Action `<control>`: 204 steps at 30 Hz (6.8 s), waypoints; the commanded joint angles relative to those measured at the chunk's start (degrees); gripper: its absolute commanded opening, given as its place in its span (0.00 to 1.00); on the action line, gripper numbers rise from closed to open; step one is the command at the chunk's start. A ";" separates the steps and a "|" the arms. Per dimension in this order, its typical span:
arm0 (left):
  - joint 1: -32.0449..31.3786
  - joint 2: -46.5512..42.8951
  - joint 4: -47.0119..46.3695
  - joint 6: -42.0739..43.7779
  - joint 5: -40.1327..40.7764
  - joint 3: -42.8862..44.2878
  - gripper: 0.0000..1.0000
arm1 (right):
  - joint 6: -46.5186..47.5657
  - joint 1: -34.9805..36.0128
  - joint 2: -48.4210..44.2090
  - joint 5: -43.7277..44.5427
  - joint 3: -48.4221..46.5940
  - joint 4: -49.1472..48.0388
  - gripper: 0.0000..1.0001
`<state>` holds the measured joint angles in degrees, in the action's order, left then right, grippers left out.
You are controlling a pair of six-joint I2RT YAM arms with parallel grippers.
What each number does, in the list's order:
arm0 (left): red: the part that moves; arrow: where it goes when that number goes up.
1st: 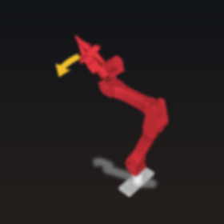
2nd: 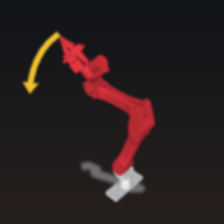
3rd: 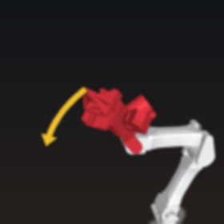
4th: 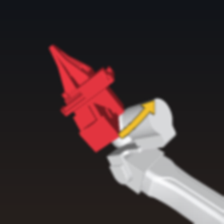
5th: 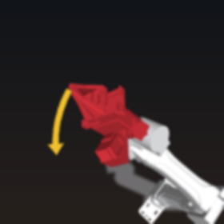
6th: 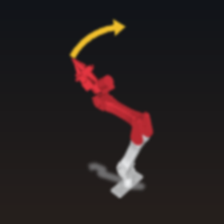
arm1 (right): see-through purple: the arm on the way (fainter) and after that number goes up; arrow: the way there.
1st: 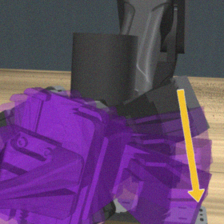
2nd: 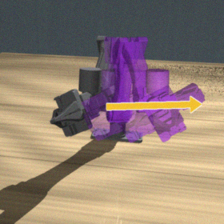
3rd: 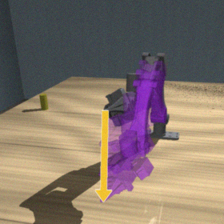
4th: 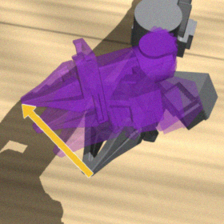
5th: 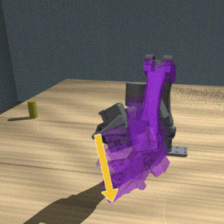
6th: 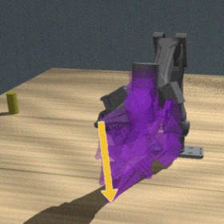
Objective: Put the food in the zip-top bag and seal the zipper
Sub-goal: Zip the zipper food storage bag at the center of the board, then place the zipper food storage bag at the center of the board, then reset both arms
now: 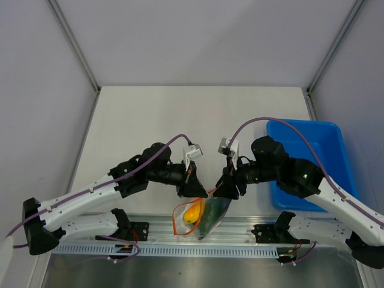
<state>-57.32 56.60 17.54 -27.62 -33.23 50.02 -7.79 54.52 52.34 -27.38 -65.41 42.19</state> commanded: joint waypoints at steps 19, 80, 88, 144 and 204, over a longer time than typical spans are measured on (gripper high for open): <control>-0.34 0.97 0.92 1.51 -5.79 3.59 0.00 | 10.95 1.81 4.96 -4.97 -8.15 3.15 0.52; 4.23 1.67 -0.49 -0.69 -16.43 4.74 0.01 | 19.31 5.33 14.11 -5.68 -7.98 9.84 0.00; 4.23 -0.26 4.60 1.95 -11.07 5.00 0.01 | 13.51 4.54 11.83 3.99 -3.77 5.36 0.00; 4.23 -21.44 41.78 1.52 18.46 4.91 0.01 | 1.29 -2.67 7.52 23.33 1.42 3.25 0.00; 4.15 -29.36 24.13 -6.84 33.67 -4.14 0.99 | -9.25 -25.01 40.68 40.90 -21.64 3.77 1.00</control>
<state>-52.97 25.52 46.81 -33.65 1.58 46.37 -15.03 25.36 101.03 4.97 -94.61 45.30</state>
